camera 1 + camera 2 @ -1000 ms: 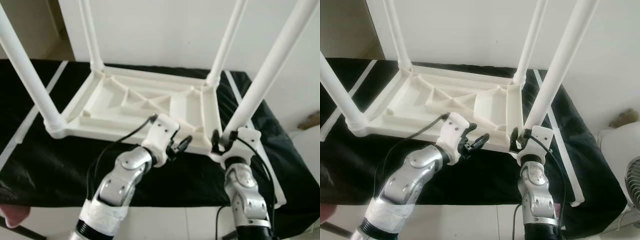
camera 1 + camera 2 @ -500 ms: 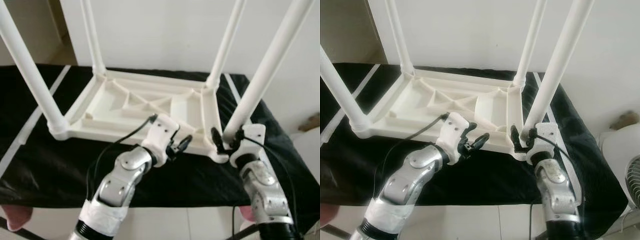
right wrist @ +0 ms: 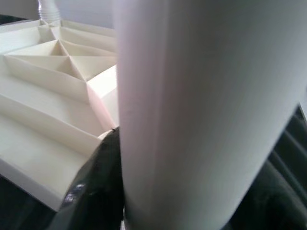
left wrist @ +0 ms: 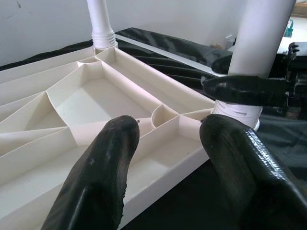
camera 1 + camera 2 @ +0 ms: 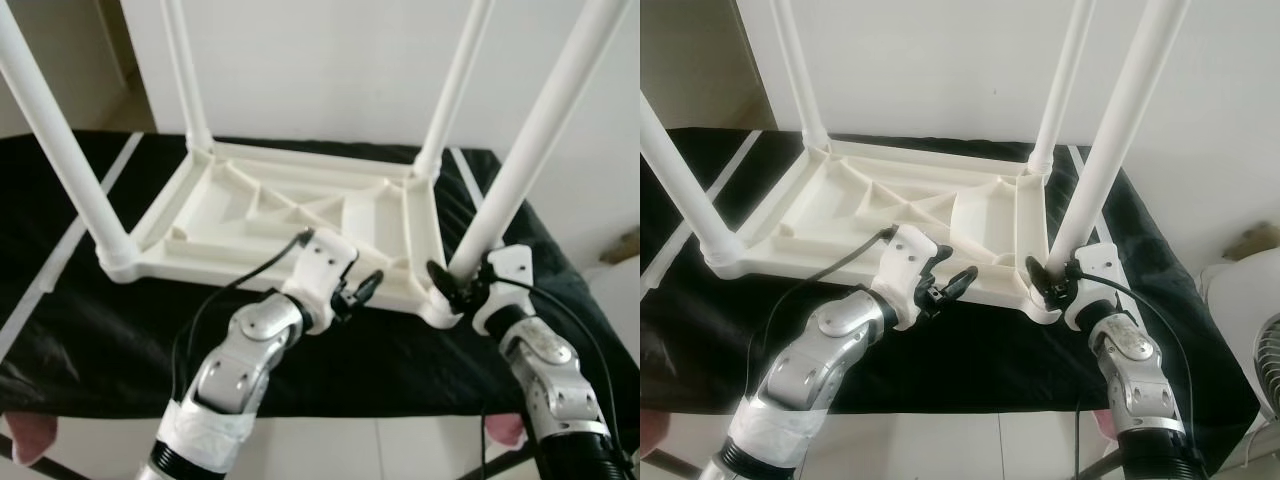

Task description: Building children table

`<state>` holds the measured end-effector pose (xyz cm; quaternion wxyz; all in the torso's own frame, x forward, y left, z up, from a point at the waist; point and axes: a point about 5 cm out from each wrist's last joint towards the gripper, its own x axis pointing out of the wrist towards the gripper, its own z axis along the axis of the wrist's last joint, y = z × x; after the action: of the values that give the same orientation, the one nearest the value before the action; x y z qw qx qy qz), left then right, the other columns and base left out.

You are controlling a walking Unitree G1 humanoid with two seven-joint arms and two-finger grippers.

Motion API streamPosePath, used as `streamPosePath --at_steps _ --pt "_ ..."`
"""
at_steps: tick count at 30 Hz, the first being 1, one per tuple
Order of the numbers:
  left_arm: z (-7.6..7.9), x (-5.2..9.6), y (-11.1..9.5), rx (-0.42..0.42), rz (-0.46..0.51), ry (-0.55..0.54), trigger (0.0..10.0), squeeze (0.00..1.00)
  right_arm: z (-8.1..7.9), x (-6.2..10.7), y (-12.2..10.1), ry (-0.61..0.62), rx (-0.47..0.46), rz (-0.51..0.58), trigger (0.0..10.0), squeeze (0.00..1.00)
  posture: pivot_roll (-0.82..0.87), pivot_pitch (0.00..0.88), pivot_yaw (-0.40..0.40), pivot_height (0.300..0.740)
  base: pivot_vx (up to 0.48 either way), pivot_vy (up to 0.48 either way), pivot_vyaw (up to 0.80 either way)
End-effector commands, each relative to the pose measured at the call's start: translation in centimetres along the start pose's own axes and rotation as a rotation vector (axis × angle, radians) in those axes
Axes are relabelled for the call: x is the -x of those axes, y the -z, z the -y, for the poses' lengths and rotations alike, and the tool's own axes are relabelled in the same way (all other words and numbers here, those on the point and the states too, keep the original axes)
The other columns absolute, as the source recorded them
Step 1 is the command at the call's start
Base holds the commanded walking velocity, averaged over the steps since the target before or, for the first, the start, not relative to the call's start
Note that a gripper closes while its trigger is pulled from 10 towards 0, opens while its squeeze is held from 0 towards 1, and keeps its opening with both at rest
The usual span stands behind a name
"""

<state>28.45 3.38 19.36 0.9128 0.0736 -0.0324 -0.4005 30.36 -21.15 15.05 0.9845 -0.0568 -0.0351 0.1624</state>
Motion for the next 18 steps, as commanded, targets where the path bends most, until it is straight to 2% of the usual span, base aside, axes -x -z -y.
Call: streamPosePath --at_steps 1,7,8,9,18 --pt "-0.08 -0.26 0.01 -0.007 -0.003 -0.008 10.0 0.00 0.38 0.13 0.34 0.002 0.005 -0.022 0.0 0.00 -0.10 0.074 -0.015 0.740 0.000 0.000 0.00" --pt "-0.14 -0.16 0.03 0.000 -0.003 -0.017 10.0 0.00 0.64 0.17 0.61 0.015 -0.023 -0.031 0.0 0.00 -0.10 0.093 -0.017 0.740 0.000 0.000 0.00" --pt "-0.12 -0.14 0.05 0.003 -0.003 -0.018 10.0 0.00 0.64 0.17 0.63 0.025 -0.030 -0.032 6.5 0.00 -0.10 0.093 -0.017 0.740 0.000 0.000 0.00" --pt "-0.07 -0.11 0.08 0.006 -0.003 -0.018 10.0 0.00 0.58 0.16 0.54 0.036 -0.040 -0.029 10.0 0.00 -0.11 0.097 -0.017 0.740 0.000 0.000 0.00" --pt "0.14 -0.03 0.16 0.017 -0.007 -0.019 10.0 0.00 0.41 -0.01 0.33 0.187 -0.076 -0.048 10.0 0.00 -0.11 0.117 -0.018 0.740 0.000 0.000 0.00"
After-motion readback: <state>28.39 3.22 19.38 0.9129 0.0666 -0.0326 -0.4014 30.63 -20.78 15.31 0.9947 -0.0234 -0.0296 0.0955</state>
